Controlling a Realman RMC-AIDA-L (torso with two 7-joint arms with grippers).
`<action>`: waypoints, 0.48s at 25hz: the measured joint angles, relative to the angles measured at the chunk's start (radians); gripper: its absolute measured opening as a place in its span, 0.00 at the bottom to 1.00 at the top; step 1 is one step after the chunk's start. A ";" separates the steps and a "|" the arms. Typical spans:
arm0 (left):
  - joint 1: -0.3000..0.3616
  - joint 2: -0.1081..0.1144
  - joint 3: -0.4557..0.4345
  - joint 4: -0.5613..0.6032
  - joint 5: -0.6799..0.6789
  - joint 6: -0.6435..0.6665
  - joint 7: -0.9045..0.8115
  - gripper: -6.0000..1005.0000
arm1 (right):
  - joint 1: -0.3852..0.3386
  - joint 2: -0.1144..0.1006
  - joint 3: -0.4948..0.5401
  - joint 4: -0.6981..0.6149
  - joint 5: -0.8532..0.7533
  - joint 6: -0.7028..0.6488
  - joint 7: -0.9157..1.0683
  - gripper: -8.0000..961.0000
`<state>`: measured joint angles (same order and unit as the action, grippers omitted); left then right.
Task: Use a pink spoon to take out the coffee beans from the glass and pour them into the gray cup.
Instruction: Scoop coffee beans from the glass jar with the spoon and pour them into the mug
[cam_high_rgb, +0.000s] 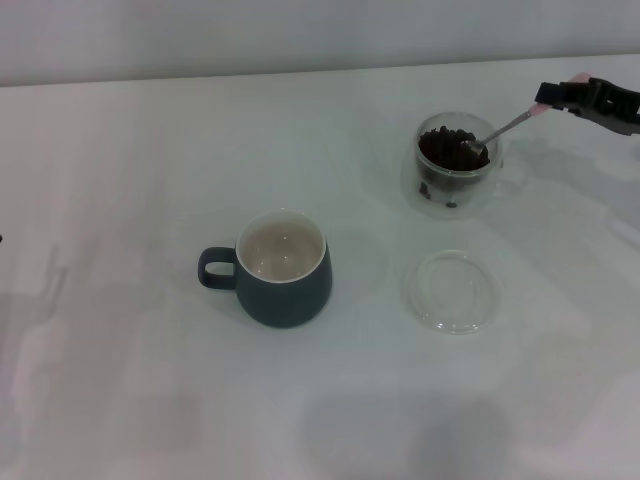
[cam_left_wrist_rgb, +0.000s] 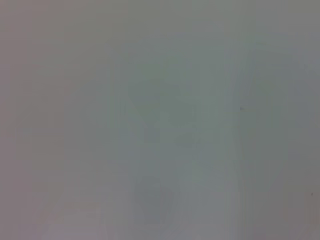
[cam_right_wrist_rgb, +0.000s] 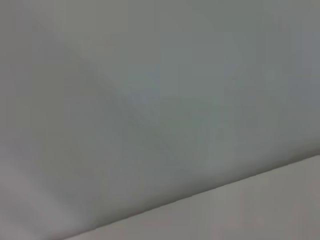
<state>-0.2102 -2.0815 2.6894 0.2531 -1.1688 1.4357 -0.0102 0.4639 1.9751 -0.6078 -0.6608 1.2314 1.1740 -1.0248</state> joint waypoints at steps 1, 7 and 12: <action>0.000 0.000 0.001 0.000 0.000 0.000 0.001 0.80 | 0.001 0.000 0.001 0.001 0.000 -0.001 0.015 0.22; 0.000 0.000 0.003 0.000 0.002 0.004 0.002 0.80 | 0.002 -0.008 0.007 0.013 0.001 -0.011 0.119 0.22; -0.001 0.000 0.001 -0.010 0.002 0.006 0.001 0.80 | 0.003 -0.013 0.000 0.024 0.001 -0.009 0.154 0.23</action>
<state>-0.2107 -2.0816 2.6900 0.2429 -1.1672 1.4414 -0.0087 0.4674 1.9618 -0.6079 -0.6371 1.2326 1.1648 -0.8706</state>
